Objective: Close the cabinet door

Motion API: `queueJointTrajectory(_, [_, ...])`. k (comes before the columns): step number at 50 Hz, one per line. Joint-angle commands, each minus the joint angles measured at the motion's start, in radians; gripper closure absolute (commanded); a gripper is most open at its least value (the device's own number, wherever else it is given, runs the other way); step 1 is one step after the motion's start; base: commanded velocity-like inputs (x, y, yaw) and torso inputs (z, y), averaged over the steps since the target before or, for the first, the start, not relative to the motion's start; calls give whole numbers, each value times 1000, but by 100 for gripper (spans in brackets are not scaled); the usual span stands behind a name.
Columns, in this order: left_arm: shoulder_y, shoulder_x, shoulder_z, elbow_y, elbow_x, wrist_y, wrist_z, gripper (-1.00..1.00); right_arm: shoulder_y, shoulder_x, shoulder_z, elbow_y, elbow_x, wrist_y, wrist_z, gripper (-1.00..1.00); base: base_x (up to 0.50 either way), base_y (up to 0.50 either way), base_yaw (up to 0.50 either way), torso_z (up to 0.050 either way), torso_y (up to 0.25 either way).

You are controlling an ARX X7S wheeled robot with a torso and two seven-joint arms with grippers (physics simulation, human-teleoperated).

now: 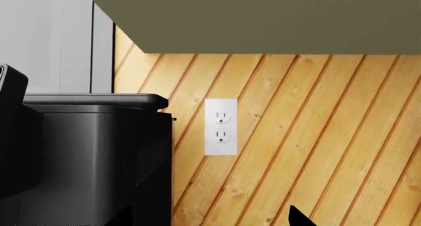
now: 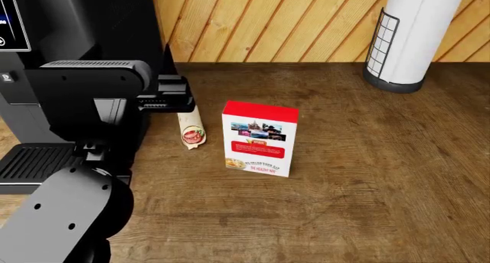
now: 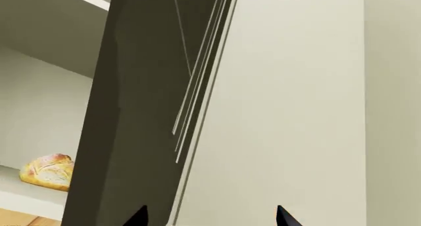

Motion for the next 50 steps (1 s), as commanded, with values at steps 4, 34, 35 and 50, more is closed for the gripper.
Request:
queueJointTrajectory(4, [14,-9,-12,5,-11,12,-4,-100,42,-52,12,94,-127,14,-77,-100,7,1,3,5,0])
queueJointTrajectory(34, [44,-25,-29,-18,-20,60,-3,-100,14,-143,-113,320,-357,-95,-271,-100,5,1,3,3,0])
queueJointTrajectory(35, [45,-26,-30,-19,-20,62,-3,-100,11,-144,-116,328,-362,-100,-277,-100,0,0,4,0,0])
queueJointTrajectory(50, [52,-32,-34,-23,-25,73,-7,-100,-30,-185,-149,380,-400,-136,-311,-100,4,0,1,1,0])
